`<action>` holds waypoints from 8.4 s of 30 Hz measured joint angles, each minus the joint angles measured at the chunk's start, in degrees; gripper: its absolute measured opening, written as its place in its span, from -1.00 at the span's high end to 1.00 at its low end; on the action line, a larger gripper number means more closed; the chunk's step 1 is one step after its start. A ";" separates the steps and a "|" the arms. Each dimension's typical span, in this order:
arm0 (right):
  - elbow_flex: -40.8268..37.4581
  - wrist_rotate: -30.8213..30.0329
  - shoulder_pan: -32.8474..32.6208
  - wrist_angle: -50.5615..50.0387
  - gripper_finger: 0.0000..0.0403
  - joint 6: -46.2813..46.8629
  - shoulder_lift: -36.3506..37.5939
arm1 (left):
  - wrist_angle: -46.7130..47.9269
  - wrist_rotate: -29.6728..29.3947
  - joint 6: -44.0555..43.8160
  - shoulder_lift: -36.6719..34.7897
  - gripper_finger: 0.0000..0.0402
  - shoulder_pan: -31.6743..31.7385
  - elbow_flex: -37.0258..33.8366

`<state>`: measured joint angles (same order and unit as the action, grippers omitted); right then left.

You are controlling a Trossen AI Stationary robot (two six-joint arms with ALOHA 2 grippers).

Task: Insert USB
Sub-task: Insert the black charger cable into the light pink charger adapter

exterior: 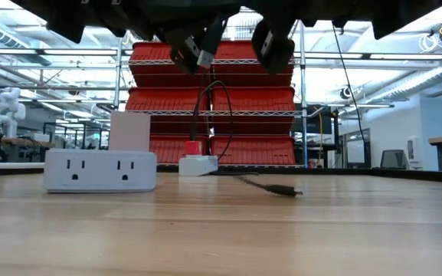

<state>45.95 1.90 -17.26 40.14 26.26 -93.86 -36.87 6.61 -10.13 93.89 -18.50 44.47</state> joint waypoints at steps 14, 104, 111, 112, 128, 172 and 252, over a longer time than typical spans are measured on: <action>0.00 -25.58 -3.71 -17.98 0.99 -0.88 6.92 | 6.83 -17.86 -1.46 -0.09 0.60 -0.24 0.00; 0.00 -35.66 -23.04 -52.98 0.43 11.57 28.10 | 6.61 -19.10 4.91 4.37 0.99 2.84 9.35; 0.00 -34.12 -21.06 -50.08 0.42 8.70 20.96 | -0.65 0.66 4.52 4.37 0.99 4.87 9.28; 0.00 -32.84 -20.38 -48.96 0.42 8.19 19.82 | -2.30 2.61 4.54 4.37 0.99 5.18 9.02; 0.02 -6.49 -4.74 -19.85 0.40 -0.58 7.37 | -16.35 20.56 1.40 4.31 1.00 9.50 1.03; 0.10 1.54 -0.69 -6.68 0.77 -5.97 0.68 | -15.92 27.99 3.56 4.37 0.99 11.26 1.04; 2.08 17.47 4.14 1.57 0.13 -1.46 -0.90 | -24.27 38.85 5.04 4.35 1.00 12.54 1.66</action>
<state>48.03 19.37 -13.13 41.71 24.81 -94.76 -61.14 45.46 -5.08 98.24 -5.96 46.13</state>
